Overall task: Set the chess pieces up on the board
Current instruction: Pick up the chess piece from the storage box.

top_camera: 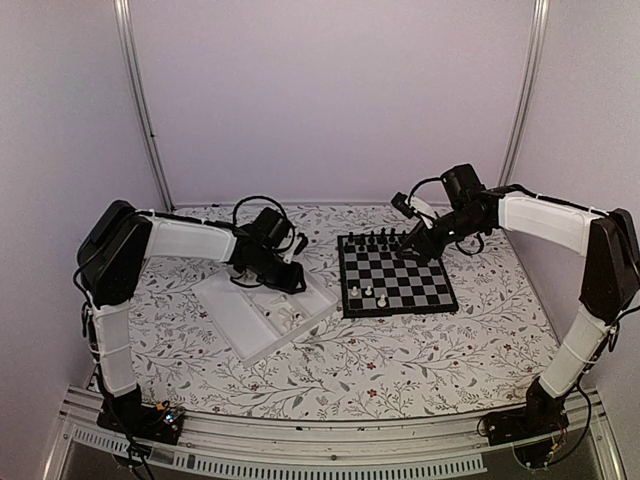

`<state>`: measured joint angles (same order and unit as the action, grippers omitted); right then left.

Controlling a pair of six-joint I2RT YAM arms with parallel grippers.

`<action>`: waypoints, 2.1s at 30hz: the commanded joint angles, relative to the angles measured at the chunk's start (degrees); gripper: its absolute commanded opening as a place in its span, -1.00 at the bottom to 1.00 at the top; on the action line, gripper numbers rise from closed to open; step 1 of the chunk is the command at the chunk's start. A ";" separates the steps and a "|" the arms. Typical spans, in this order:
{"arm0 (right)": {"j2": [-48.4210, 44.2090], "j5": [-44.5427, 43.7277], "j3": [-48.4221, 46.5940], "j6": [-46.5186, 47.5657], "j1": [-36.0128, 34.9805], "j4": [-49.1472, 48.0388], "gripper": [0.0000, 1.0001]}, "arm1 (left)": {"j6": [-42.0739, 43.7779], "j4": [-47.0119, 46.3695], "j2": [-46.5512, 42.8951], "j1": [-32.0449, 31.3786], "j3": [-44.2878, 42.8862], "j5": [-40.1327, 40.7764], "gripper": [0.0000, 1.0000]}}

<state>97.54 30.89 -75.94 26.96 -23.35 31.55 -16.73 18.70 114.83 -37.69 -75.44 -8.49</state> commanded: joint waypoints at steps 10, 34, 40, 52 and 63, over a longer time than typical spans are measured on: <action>-1.82 -0.10 1.49 1.14 -0.19 -1.58 -0.05 | -0.84 -0.35 6.69 1.04 -7.80 -2.58 -0.46; -1.06 -0.05 1.76 1.43 -0.13 -1.67 -0.05 | -0.29 3.03 8.28 0.78 -7.84 -3.52 -0.66; -0.23 2.49 1.39 0.53 -0.11 -1.75 -0.05 | 0.20 2.85 6.89 1.02 -7.05 -3.68 -0.87; 3.32 4.88 -5.48 -1.68 -4.45 -0.20 -0.06 | -4.64 -5.56 -7.10 3.85 0.83 -10.47 -0.89; 12.33 -2.12 -17.89 -12.00 -10.37 -3.98 -0.10 | -20.68 -22.96 -11.19 3.93 5.19 -22.02 -0.83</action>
<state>107.92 31.31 -90.91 19.79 -32.21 30.35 -29.76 4.51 104.68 -34.00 -71.75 -24.40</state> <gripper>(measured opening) 0.449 0.083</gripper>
